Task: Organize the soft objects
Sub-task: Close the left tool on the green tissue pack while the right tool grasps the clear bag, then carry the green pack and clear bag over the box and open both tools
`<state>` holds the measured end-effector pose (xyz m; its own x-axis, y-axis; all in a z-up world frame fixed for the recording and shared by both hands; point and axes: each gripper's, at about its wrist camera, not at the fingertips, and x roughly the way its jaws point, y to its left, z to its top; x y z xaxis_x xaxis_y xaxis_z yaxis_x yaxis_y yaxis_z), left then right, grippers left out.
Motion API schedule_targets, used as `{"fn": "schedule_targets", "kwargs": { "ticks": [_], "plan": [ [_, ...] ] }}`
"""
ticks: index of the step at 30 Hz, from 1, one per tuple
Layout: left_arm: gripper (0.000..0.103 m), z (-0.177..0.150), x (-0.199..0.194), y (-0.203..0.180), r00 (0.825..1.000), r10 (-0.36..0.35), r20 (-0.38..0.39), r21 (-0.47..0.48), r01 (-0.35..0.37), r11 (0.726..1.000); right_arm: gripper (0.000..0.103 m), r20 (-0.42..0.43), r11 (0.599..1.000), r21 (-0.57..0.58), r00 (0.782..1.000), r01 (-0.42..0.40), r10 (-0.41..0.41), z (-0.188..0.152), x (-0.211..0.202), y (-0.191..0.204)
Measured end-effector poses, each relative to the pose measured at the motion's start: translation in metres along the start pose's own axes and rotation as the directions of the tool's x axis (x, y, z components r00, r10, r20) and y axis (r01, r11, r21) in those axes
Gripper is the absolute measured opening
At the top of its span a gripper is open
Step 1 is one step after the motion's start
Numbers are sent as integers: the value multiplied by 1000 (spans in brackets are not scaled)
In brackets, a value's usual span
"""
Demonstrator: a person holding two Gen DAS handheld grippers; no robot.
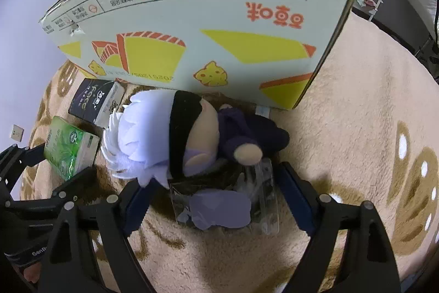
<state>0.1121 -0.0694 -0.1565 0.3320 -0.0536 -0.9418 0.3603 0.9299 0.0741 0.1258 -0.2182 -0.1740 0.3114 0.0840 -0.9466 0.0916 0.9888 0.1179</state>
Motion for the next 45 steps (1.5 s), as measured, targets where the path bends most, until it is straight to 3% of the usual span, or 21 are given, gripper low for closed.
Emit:
{"fn": "schedule_targets", "kwargs": {
  "ticks": [5,11,13,26,38,45],
  "plan": [
    [74,0,0,0,1000,0,0,-2,0,1000,91,-18,999,-29,1000,14,-14,-4,6,5],
    [74,0,0,1,1000,3,2,-10,-3,1000,90,-44,999,13,998,-35,36,-9,10,-6],
    [74,0,-1,2,1000,5,3,-15,-5,1000,82,-51,1000,-16,999,5,-6,-11,9,-4],
    [74,-8,-23,7,998,26,60,-53,-23,998,81,-9,999,8,999,45,-45,-34,-26,-9],
    [74,-12,-59,9,984,44,171,-71,-33,997,81,170,999,14,984,44,-46,-27,-89,-13],
    [74,-10,-87,8,960,75,271,-75,-57,996,81,357,999,36,933,31,-42,-20,-130,-19]
  ]
}}
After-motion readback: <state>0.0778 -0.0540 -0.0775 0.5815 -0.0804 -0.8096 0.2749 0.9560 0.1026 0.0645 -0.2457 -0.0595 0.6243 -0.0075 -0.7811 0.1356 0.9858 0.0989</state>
